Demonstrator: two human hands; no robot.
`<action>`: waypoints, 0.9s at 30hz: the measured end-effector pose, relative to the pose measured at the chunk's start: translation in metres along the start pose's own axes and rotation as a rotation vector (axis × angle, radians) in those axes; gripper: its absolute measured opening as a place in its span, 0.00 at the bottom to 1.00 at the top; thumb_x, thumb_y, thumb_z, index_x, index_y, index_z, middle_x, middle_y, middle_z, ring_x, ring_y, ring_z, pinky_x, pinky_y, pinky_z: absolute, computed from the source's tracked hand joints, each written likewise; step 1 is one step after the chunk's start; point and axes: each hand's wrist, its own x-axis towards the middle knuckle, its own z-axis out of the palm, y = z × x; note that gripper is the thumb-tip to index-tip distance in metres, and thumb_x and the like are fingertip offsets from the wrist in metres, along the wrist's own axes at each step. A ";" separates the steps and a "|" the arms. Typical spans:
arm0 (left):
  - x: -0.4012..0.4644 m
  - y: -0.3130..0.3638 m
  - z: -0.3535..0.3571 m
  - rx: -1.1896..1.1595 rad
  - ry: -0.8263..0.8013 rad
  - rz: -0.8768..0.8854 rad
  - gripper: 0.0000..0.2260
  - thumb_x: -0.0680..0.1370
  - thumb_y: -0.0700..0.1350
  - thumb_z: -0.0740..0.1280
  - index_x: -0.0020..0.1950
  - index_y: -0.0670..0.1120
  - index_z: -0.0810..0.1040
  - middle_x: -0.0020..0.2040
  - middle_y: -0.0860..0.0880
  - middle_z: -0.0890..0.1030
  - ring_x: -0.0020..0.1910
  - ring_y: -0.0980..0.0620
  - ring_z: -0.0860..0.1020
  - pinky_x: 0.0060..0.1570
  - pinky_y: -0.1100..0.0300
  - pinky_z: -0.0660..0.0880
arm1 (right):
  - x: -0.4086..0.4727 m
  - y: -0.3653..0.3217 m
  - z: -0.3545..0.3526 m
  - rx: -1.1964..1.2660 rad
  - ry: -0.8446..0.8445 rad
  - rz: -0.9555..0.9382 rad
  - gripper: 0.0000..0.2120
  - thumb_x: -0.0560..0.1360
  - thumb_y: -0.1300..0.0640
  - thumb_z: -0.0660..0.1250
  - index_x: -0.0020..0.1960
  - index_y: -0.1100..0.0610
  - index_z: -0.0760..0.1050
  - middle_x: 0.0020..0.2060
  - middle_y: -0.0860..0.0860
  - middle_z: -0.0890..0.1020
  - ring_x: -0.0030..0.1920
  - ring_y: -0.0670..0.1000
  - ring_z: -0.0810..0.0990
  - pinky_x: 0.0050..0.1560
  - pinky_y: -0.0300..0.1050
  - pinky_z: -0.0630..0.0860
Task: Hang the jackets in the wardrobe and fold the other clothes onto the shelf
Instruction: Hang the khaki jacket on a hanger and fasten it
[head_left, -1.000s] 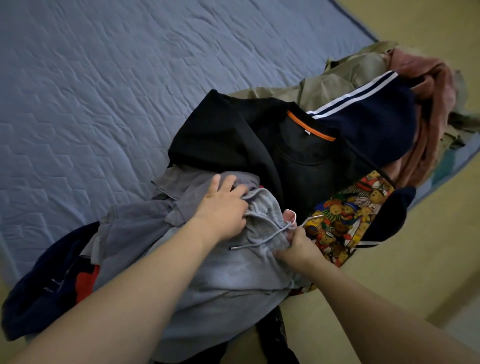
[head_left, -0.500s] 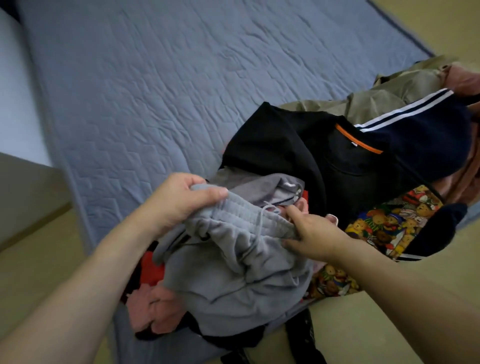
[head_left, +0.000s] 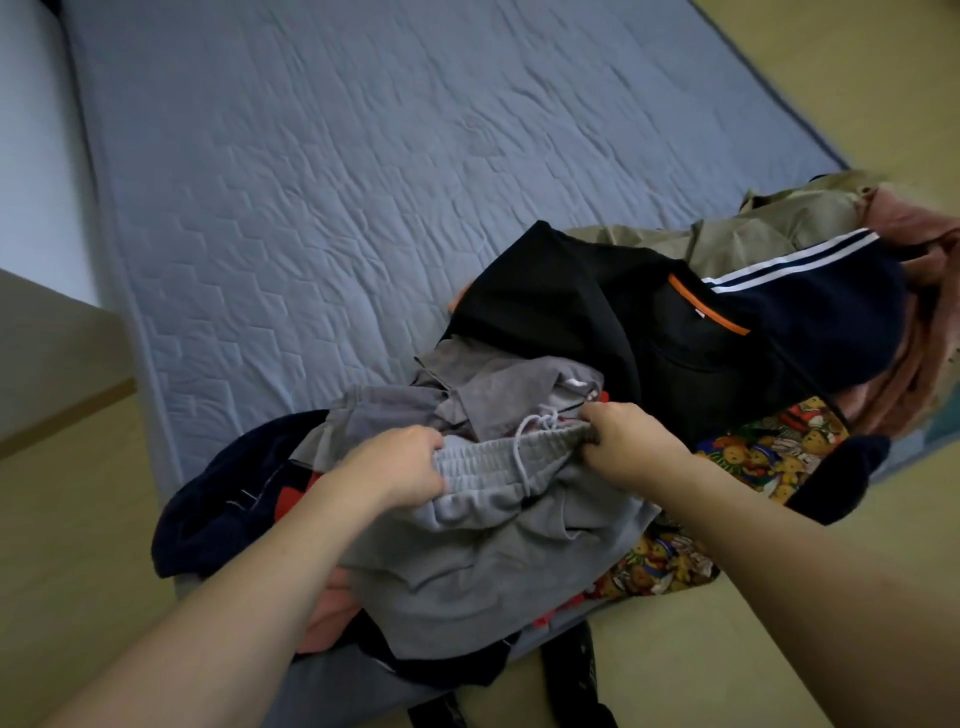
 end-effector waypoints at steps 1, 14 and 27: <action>0.001 0.002 -0.001 0.008 -0.001 -0.003 0.15 0.73 0.52 0.68 0.60 0.53 0.75 0.58 0.49 0.80 0.56 0.47 0.78 0.46 0.57 0.72 | 0.000 0.001 -0.001 -0.016 -0.019 0.011 0.05 0.74 0.56 0.62 0.49 0.55 0.73 0.49 0.54 0.78 0.47 0.57 0.77 0.41 0.45 0.70; 0.005 0.024 -0.004 0.095 0.126 -0.080 0.07 0.77 0.43 0.61 0.53 0.49 0.74 0.58 0.47 0.77 0.57 0.45 0.76 0.55 0.52 0.72 | 0.008 0.022 -0.017 -0.114 -0.212 0.171 0.19 0.75 0.58 0.63 0.66 0.54 0.68 0.60 0.53 0.74 0.56 0.54 0.75 0.54 0.47 0.76; -0.009 -0.055 0.032 -0.129 0.172 -0.170 0.19 0.78 0.47 0.59 0.69 0.49 0.66 0.68 0.46 0.68 0.70 0.42 0.64 0.64 0.48 0.67 | 0.039 -0.074 0.028 -0.155 -0.170 -0.034 0.26 0.76 0.51 0.61 0.73 0.52 0.61 0.70 0.53 0.66 0.68 0.56 0.67 0.62 0.49 0.66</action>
